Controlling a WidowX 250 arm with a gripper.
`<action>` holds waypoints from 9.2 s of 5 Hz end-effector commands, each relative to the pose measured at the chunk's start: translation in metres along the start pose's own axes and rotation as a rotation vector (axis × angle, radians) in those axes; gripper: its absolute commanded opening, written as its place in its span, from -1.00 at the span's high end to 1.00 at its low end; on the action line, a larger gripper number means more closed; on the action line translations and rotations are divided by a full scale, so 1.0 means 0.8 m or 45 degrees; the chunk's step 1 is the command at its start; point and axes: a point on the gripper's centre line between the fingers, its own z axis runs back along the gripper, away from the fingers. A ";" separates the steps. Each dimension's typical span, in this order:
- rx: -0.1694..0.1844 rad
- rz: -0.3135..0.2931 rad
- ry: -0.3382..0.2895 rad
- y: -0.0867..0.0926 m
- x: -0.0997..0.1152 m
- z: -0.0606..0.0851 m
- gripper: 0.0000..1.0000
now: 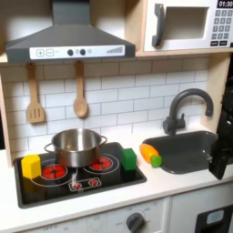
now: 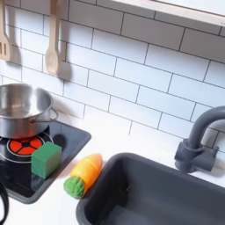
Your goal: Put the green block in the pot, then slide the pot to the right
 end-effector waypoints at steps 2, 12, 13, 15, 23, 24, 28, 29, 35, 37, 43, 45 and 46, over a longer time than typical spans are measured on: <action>0.027 0.002 -0.004 0.006 0.026 -0.006 -1.00; 0.133 -0.082 -0.079 0.084 0.256 -0.067 -1.00; 0.128 -0.092 -0.069 0.088 0.262 -0.074 -1.00; 0.121 -0.113 -0.032 0.094 0.278 -0.097 -1.00; 0.111 -0.121 0.068 0.096 0.279 -0.151 -1.00; 0.109 -0.123 0.089 0.096 0.278 -0.159 -1.00; 0.101 -0.145 0.134 0.088 0.278 -0.171 -1.00; 0.094 -0.142 0.130 0.087 0.276 -0.170 1.00; 0.058 -0.175 0.000 0.084 0.287 -0.109 1.00; 0.104 -0.110 -0.142 0.112 0.305 -0.074 1.00; 0.251 -0.047 -0.355 0.188 0.370 -0.072 1.00; 0.252 -0.056 -0.354 0.198 0.385 -0.091 1.00; 0.250 -0.051 -0.337 0.202 0.389 -0.099 1.00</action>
